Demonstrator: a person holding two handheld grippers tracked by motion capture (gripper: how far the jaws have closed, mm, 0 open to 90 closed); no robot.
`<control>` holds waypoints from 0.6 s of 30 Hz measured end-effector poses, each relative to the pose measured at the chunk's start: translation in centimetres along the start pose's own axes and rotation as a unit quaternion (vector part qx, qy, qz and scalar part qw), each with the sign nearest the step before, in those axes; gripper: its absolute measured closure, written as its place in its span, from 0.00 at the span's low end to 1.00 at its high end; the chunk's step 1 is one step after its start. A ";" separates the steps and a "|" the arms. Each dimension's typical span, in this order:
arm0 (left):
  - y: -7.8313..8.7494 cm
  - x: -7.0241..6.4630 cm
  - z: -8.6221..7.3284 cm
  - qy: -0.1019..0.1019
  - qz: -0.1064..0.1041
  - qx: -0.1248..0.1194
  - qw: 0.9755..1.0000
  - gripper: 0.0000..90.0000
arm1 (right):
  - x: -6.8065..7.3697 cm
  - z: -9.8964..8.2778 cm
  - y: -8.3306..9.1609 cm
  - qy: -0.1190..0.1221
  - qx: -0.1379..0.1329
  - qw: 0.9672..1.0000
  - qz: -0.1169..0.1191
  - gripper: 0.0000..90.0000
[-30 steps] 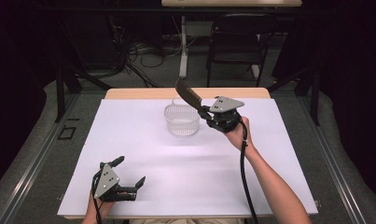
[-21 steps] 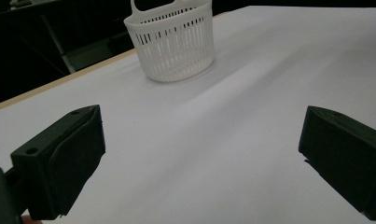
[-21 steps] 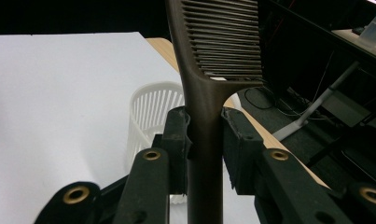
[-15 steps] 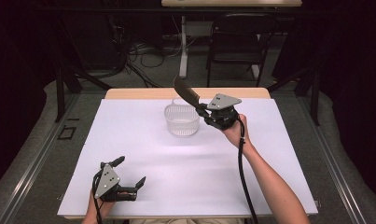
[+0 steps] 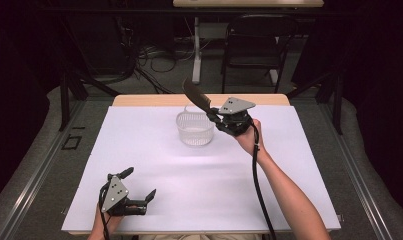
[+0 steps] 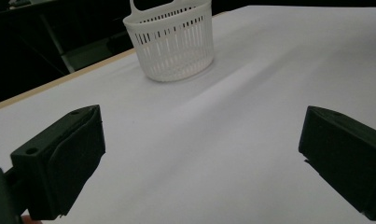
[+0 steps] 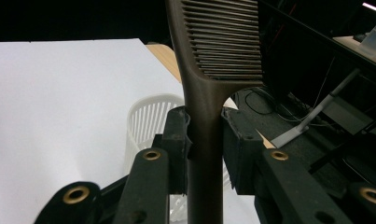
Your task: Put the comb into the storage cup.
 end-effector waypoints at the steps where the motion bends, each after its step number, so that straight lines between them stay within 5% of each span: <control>1: 0.0 0.0 0.0 0.000 0.000 0.000 1.000 0.01 | -0.1 0.1 0.0 0.002 -0.001 1.000 0.000 0.81; 18: 0.0 0.0 0.0 0.000 0.000 -0.001 1.000 0.01 | -0.2 0.7 -1.1 -0.006 -0.012 1.000 0.002 0.81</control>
Point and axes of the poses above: each handheld gripper's, and its own axes: y roughly backward along the jaws, z roughly out of its top, x roughly to its left, the point moved 6 cm from there along -y, roughly forward along the jaws, and after that the axes turned 2 degrees about -x, right-handed, at the moved point
